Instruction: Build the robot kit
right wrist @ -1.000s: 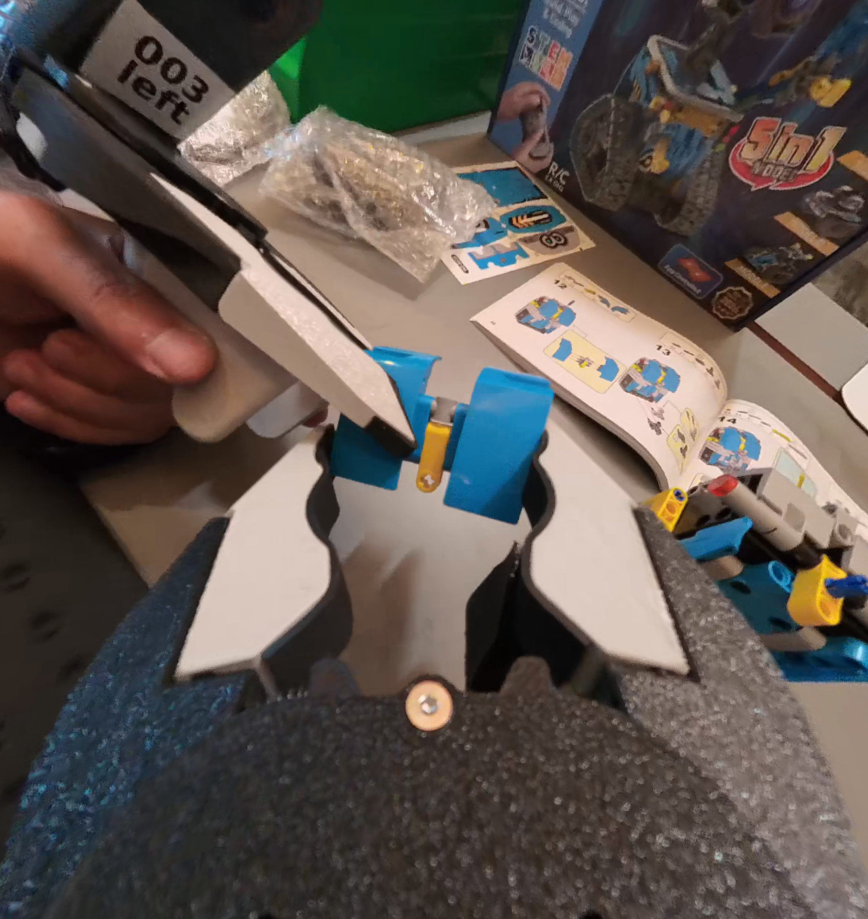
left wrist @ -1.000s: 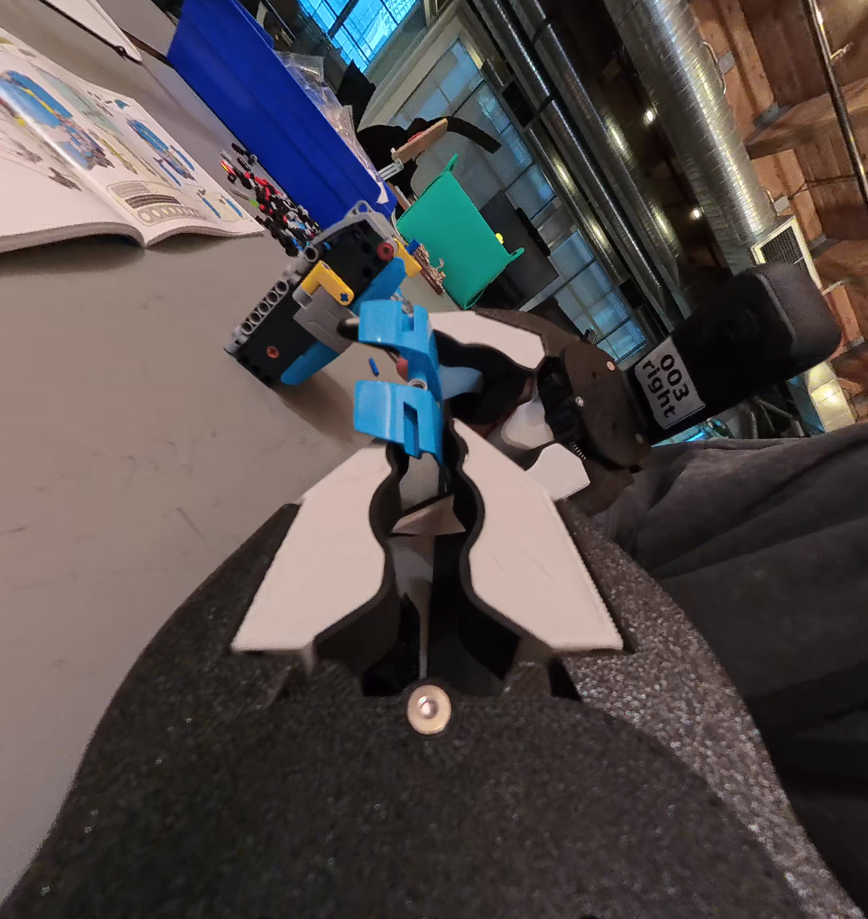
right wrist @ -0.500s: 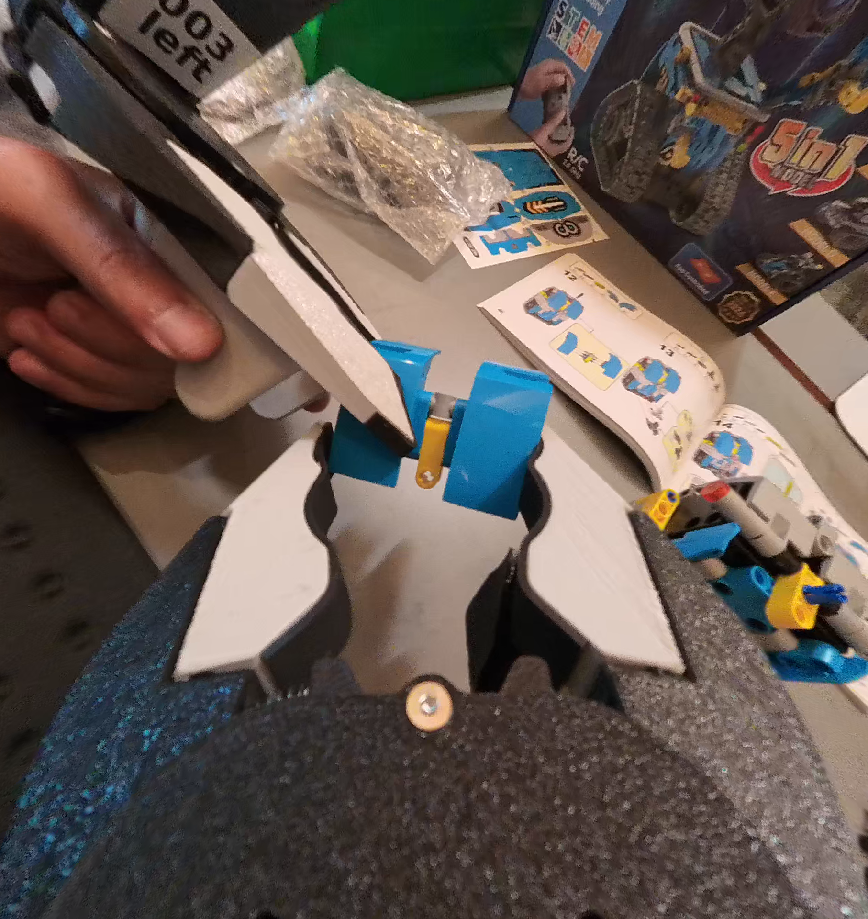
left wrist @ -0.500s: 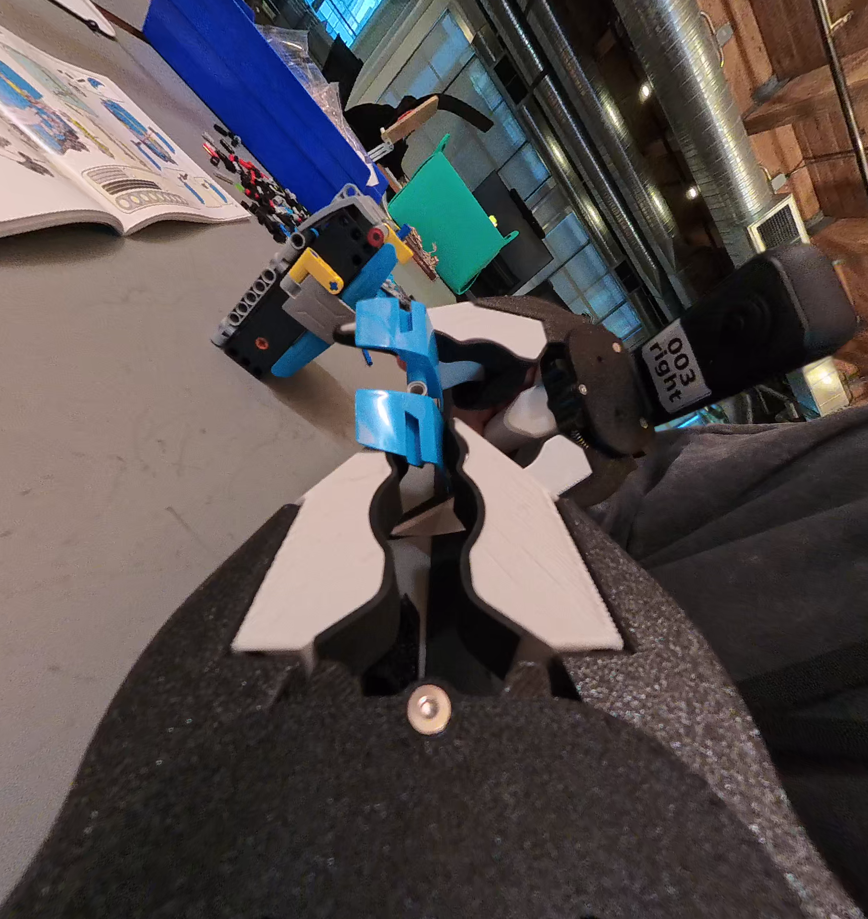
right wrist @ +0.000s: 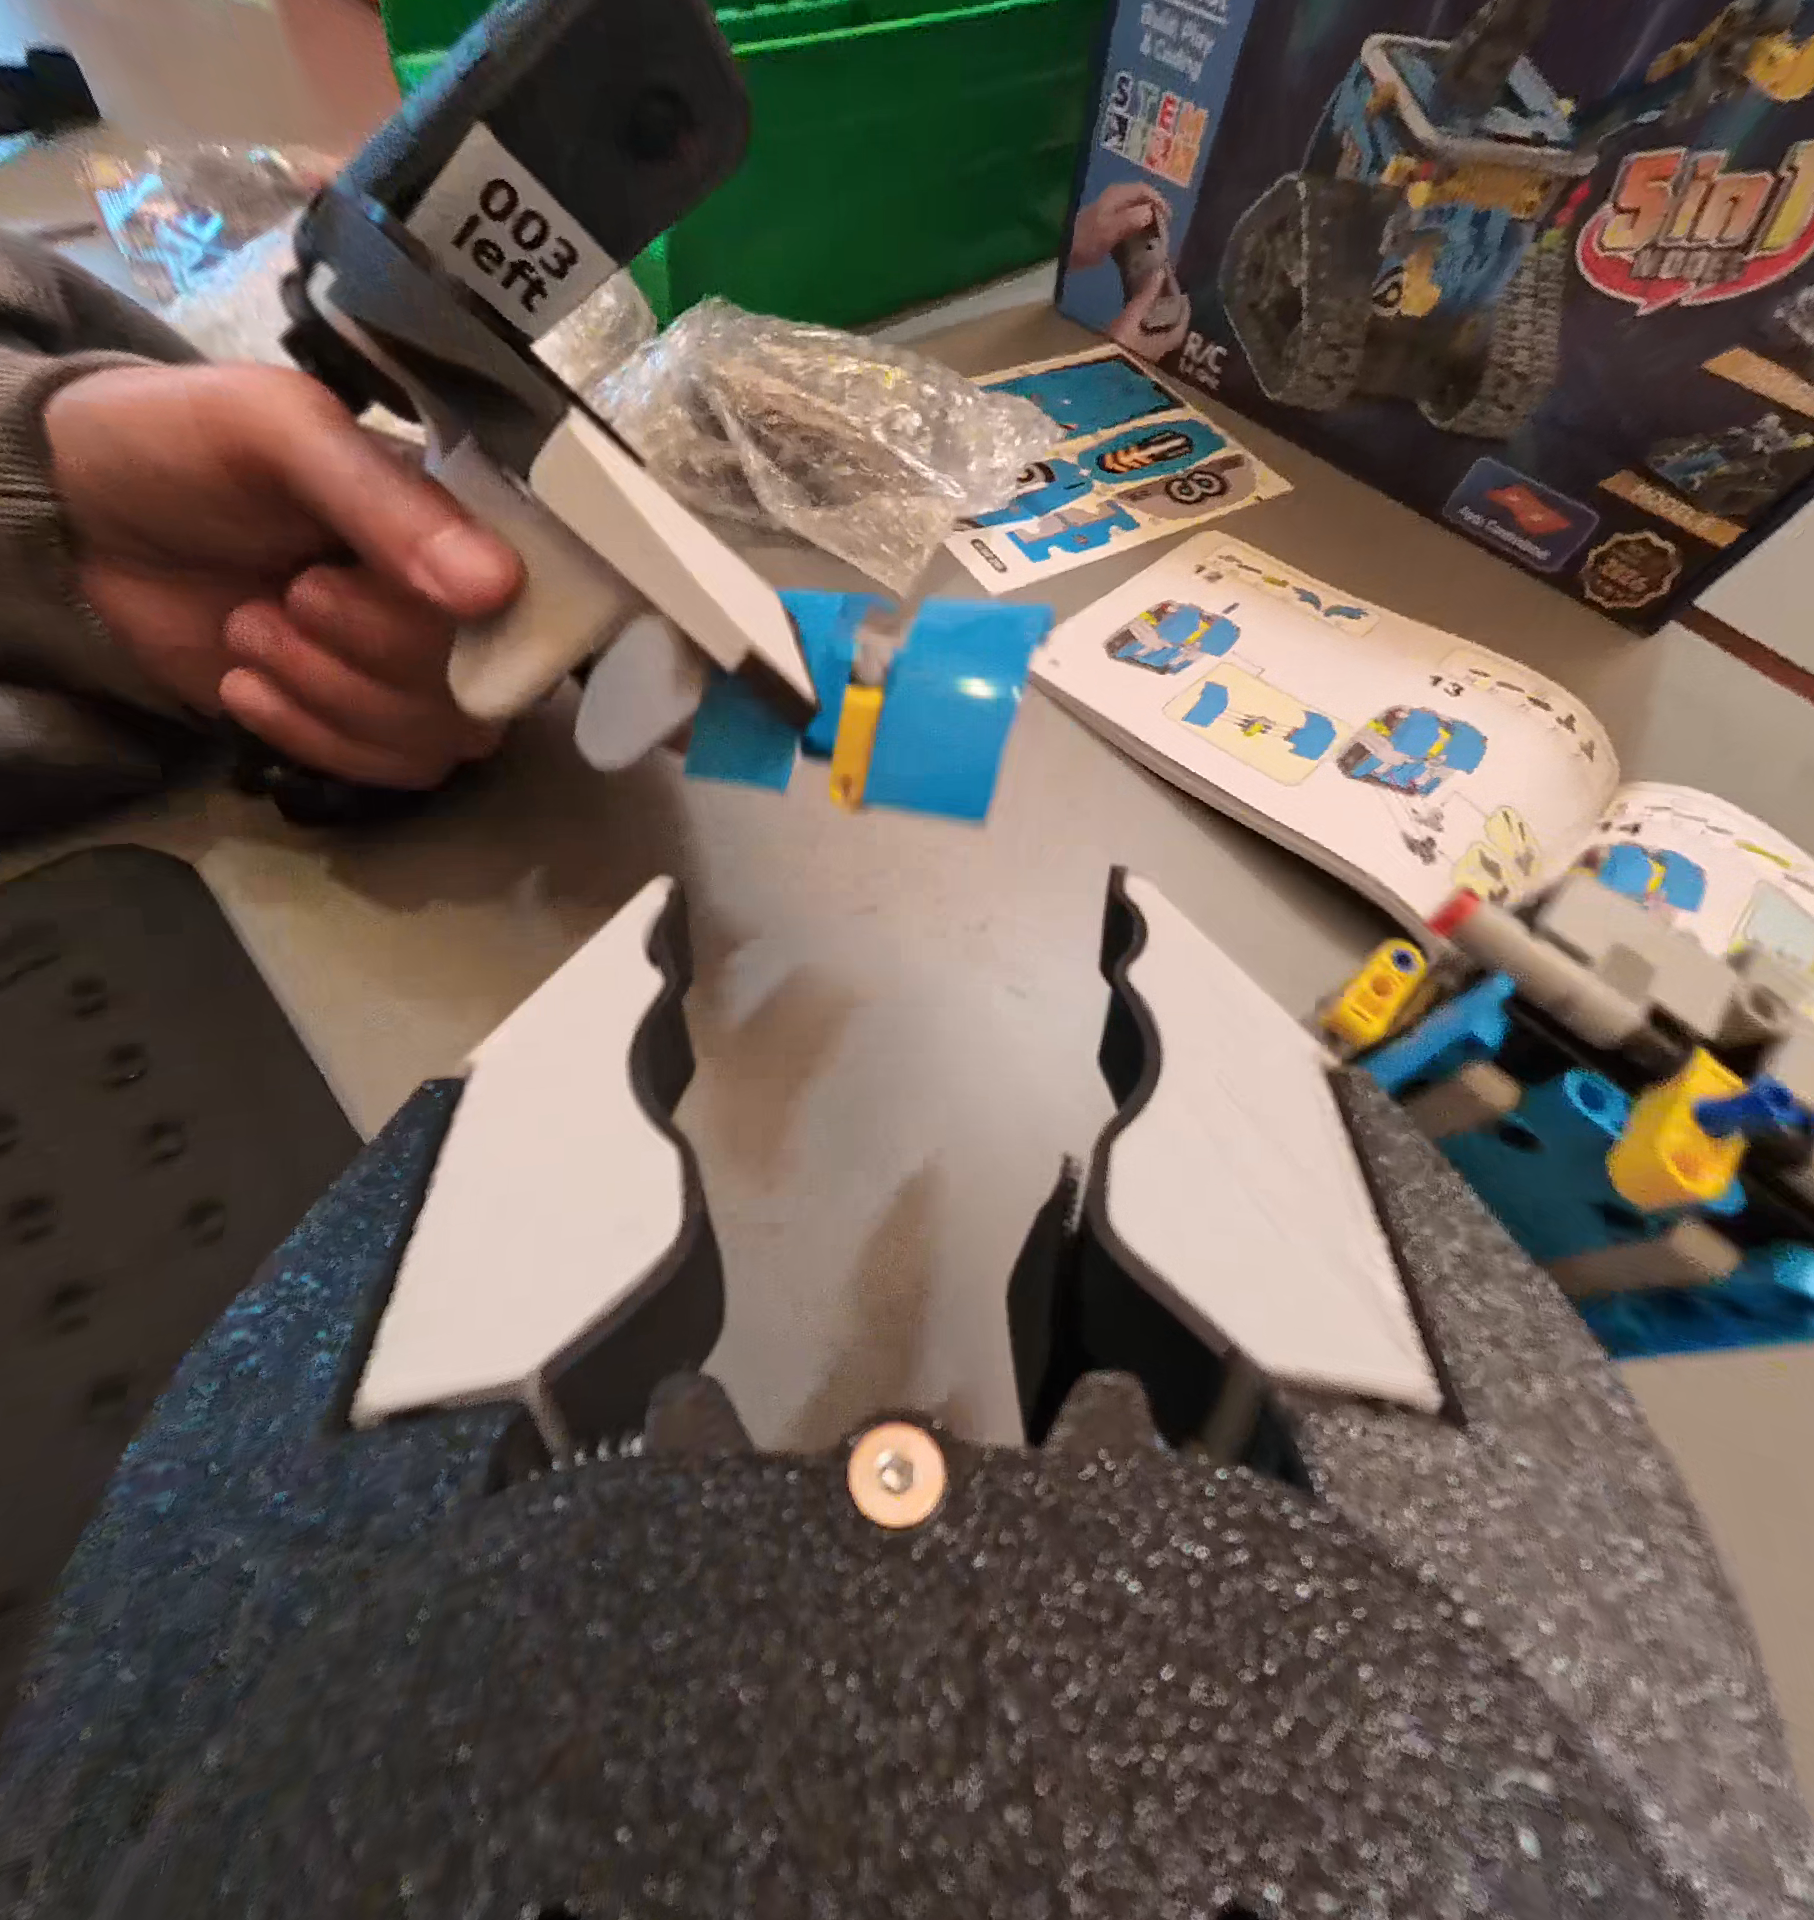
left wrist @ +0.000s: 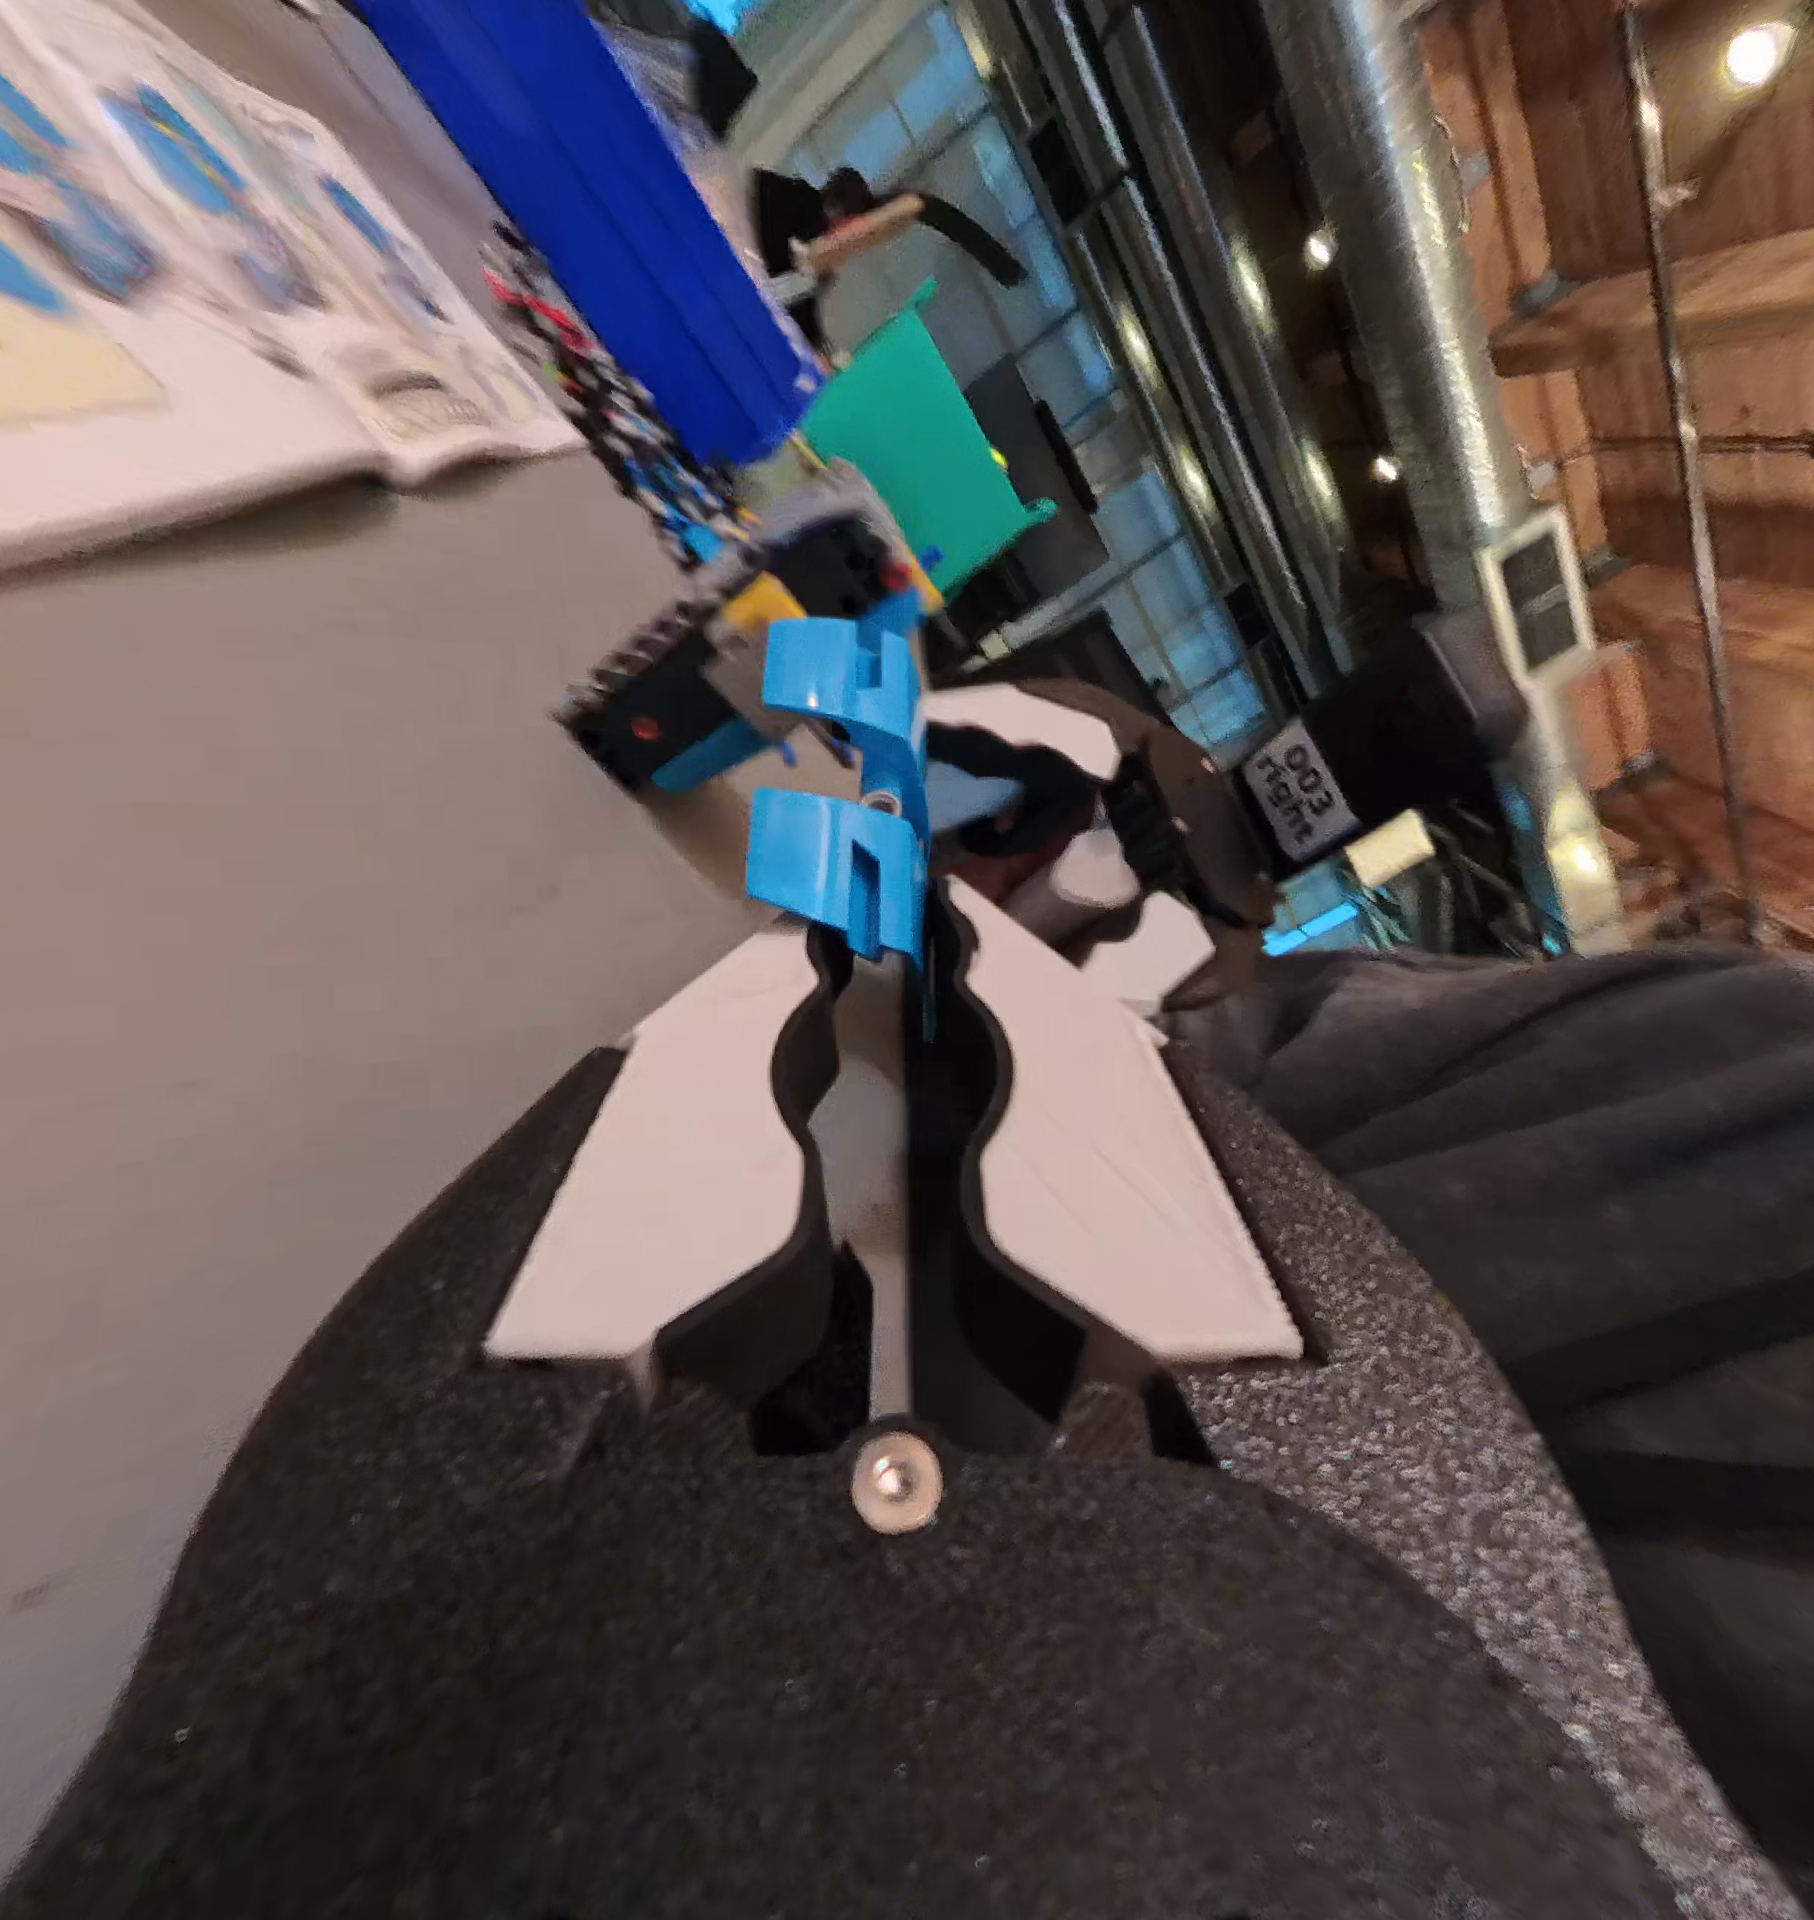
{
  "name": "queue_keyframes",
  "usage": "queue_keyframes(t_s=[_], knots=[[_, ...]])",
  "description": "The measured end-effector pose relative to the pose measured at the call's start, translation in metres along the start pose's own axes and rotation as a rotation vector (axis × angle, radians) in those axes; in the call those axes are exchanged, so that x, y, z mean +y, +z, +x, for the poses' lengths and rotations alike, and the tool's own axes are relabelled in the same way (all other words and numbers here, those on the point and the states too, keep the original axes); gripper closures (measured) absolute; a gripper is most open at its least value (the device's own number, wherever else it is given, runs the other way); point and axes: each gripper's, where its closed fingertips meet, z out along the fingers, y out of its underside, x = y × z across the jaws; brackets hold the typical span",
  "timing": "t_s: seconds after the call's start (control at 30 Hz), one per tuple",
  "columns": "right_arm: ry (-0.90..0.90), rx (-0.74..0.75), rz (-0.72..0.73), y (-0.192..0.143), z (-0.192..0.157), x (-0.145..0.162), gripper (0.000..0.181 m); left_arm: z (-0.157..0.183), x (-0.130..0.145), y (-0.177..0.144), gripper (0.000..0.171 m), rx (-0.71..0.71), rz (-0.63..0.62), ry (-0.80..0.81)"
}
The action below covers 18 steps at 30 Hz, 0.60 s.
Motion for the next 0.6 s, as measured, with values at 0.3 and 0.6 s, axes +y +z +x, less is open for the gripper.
queue_keyframes(t_s=[0.3,0.6], knots=[[0.092,0.017,0.162,-0.056,0.052,0.005,0.13,-0.034,-0.013,-0.019,0.158,-0.168,-0.028,0.028],[0.287,-0.22,0.176,-0.063,0.065,0.022,0.147,-0.05,-0.022,-0.026,0.158,-0.228,0.019,-0.04]])
